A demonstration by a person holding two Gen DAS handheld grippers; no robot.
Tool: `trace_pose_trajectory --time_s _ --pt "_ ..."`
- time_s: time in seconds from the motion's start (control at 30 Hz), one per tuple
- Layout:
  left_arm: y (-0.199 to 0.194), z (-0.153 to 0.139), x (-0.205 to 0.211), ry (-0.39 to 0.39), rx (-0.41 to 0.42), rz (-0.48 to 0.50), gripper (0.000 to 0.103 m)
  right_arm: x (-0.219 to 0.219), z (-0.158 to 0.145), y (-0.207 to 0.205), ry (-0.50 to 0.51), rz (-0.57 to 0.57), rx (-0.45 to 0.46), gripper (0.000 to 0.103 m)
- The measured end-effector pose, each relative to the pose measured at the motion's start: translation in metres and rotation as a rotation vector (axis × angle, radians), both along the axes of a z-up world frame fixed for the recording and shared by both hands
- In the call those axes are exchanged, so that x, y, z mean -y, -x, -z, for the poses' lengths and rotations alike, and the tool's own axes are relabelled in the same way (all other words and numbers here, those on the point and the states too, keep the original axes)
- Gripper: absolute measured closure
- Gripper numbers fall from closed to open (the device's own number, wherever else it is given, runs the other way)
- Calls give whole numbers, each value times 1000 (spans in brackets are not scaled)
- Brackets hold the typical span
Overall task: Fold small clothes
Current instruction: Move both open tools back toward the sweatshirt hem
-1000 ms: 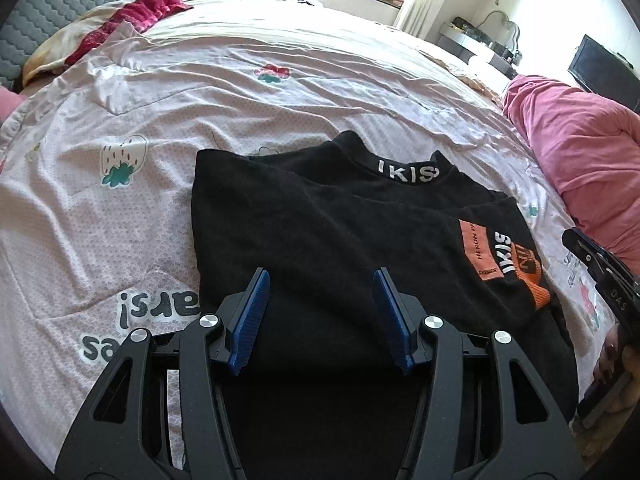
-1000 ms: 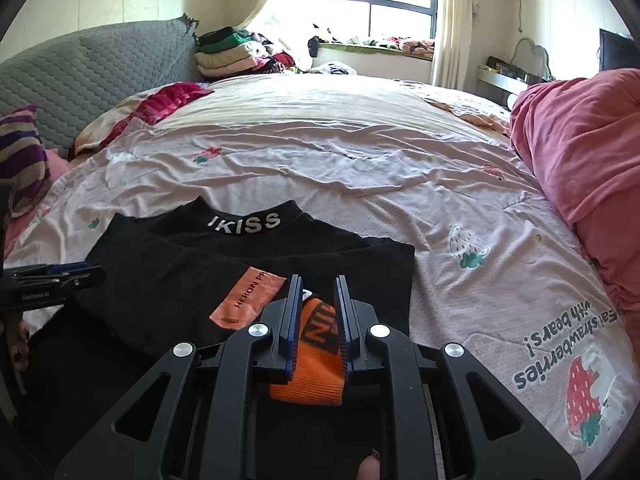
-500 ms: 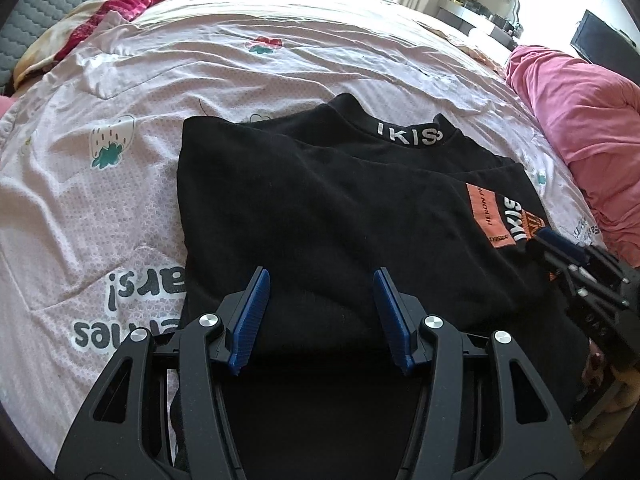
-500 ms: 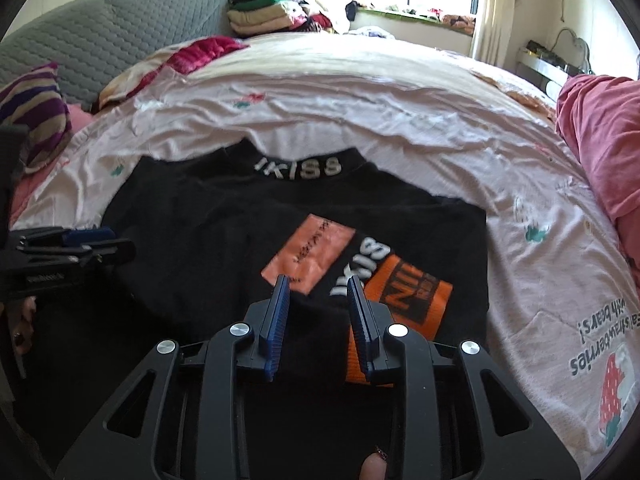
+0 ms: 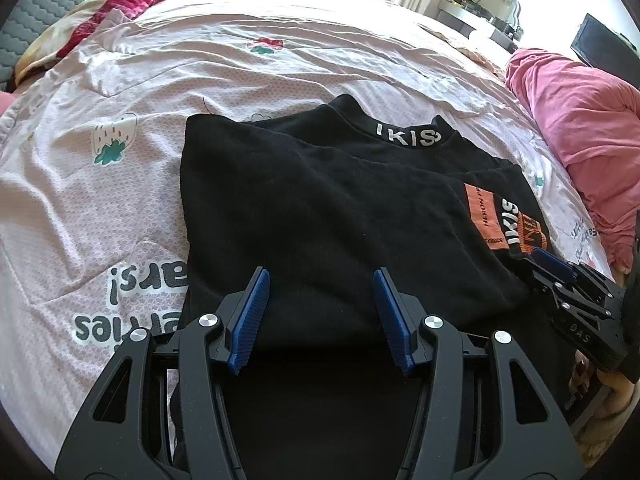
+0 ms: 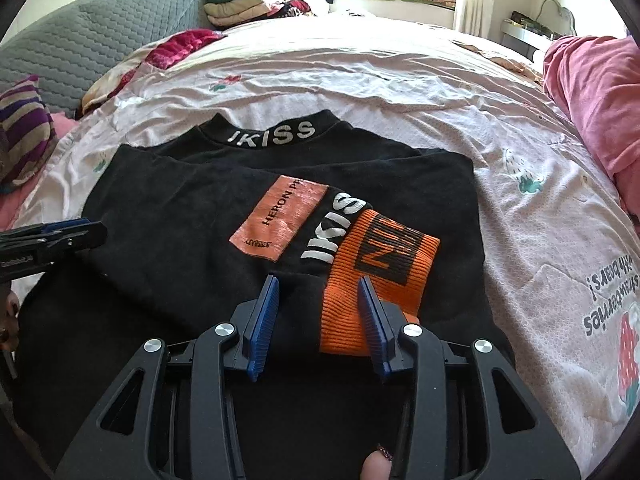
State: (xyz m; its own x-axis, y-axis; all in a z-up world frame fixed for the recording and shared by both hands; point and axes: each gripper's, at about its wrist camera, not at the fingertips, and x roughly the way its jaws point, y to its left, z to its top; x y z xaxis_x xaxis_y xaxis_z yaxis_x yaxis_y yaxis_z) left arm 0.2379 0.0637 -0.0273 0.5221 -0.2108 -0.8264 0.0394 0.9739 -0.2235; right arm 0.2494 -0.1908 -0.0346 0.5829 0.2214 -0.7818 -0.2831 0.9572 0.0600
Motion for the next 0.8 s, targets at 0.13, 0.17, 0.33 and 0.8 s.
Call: trace_pose_trajectory --time_s 0.13,0.17,0.33,0.8 --pt "0 -2 -2 6 1 -2 57 3 -7 6 -26 7 13 58" --pt "0 -2 -2 7 1 -3 57 4 -8 7 -31 8 14 58" --pt "1 -3 -2 9 2 -5 57 5 -12 10 -43 8 22 50" --pt "11 -19 -3 -15 35 -15 54 7 -29 24 -81 15 58 49"
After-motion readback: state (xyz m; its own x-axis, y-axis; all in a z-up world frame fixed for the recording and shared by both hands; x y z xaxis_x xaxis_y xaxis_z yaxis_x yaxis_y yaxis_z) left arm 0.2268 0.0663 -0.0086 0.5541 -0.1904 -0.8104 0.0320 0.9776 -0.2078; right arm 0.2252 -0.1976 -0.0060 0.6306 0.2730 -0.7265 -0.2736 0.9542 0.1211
